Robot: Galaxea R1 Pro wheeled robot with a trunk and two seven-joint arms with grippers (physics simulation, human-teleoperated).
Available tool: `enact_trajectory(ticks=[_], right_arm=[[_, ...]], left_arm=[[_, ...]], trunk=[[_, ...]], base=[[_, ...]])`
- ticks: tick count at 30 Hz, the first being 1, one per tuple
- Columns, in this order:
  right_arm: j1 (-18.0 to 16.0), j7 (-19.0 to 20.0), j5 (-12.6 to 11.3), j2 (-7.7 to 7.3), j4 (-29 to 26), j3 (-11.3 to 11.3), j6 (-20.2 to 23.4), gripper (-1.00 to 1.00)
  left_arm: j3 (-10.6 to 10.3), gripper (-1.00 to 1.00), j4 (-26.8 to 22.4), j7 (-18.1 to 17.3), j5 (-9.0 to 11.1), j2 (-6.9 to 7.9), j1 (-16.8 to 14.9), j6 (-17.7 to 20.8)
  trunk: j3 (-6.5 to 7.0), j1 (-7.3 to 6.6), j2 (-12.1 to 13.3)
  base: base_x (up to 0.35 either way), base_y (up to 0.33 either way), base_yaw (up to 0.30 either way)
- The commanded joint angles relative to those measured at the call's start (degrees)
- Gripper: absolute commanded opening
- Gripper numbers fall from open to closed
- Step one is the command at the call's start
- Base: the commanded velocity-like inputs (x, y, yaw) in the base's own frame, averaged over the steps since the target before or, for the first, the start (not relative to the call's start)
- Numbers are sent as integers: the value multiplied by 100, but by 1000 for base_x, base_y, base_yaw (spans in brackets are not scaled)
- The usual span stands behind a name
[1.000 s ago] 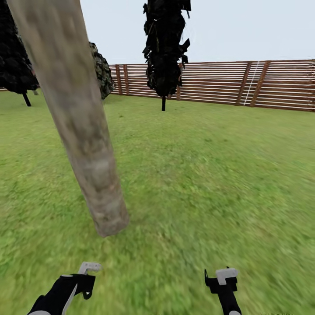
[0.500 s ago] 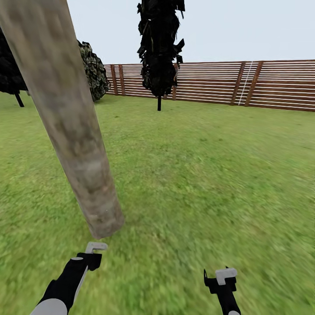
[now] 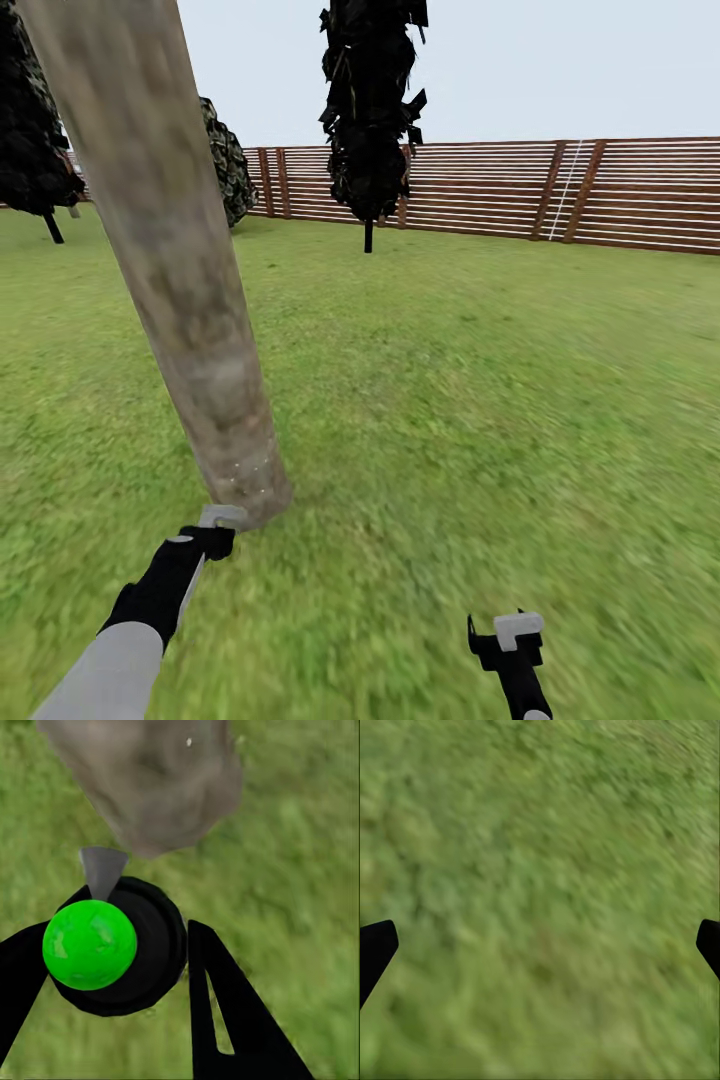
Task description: In the garden, pick up the pesticide atomizer on the floor and spray pesticide onto both trees until each tree trunk is fully covered.
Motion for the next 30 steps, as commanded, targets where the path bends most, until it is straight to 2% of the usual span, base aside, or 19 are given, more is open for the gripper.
enact_trajectory(ticks=[1,3,4,8,9,10,12,13,14,15,17,18,19,21,24,25,28,29,30], right_arm=[[-2,-26,-29,-4,1,50,-9,100],[-2,-26,-27,-7,1,50,-9,100],[-2,-26,-29,-14,1,50,-9,100],[-2,-26,-29,-17,1,50,-9,100],[-2,-26,-28,-19,1,50,-9,100],[-2,-23,-26,-18,1,51,-9,100],[-2,-20,-24,-17,2,54,-9,100],[-2,-19,-22,-17,2,55,-9,100],[-2,-18,-26,-17,1,52,-9,100],[-2,-18,-23,-17,1,52,-9,100],[-2,-18,-24,-17,1,55,-9,100],[-2,-18,-26,-17,1,56,-9,100],[-2,-18,-28,-17,1,57,-9,100],[-2,-18,-29,-11,1,58,-9,100],[-2,-18,-29,-9,1,58,-9,100],[-2,-18,-29,-8,1,58,-7,100],[-2,-18,-29,-9,1,58,-8,100],[-2,-18,-27,-15,1,58,-9,100],[-2,-18,-27,-16,1,58,-9,100]], left_arm=[[28,-100,9,-78,-12,206,-53,54],[18,-100,27,-141,-6,392,-84,151],[-2,-100,25,-261,-6,378,-104,273],[-87,-100,-33,-421,-27,-210,-211,423],[-102,-100,-42,-447,-23,-281,-317,601],[-100,-100,-45,-484,-18,-275,-396,734],[-82,-100,-51,-618,-24,-137,-452,834],[-71,-100,-49,-780,-14,100,-471,874],[-61,-100,-47,-1071,-4,465,-477,903],[-60,-100,-50,-1278,-5,667,-466,914],[-80,-100,-53,-1458,-13,787,-444,926],[-87,-100,-55,-1486,-17,790,-441,932],[-98,-100,-60,-1518,-18,722,-463,940],[-115,-100,-78,-1524,-42,409,-490,980],[-118,-100,-387,-1520,-43,103,-498,1205],[-119,-100,-547,-1521,-44,59,-498,1323],[-121,-100,-967,-1526,-65,104,-462,1524],[-135,-100,-1194,-1527,-129,296,-433,1619],[-142,-100,-1214,-1527,-178,311,-427,1690]], trunk=[[-6,-1,-2],[-6,-1,-2],[-6,-1,-2],[-6,-1,-2],[-6,-1,-2],[-6,-1,-2],[-6,-1,-2],[-6,-1,-2],[-6,-1,-2],[-6,-1,-2],[-6,-1,-2],[-6,-1,-2],[-6,-1,-2],[-6,-1,-2],[-6,-1,-2],[-6,-1,-2],[-6,-1,-2],[-6,-1,-2],[-6,-1,-2]], base=[[0,0,5],[0,0,3],[0,0,0],[0,0,0],[0,0,0],[0,0,0],[0,0,0],[0,0,0],[0,0,0],[0,0,0],[0,0,0],[0,0,8],[0,0,137],[0,0,224],[-17,2,261],[-186,38,158],[-287,66,53],[-69,16,4],[-35,8,2]])
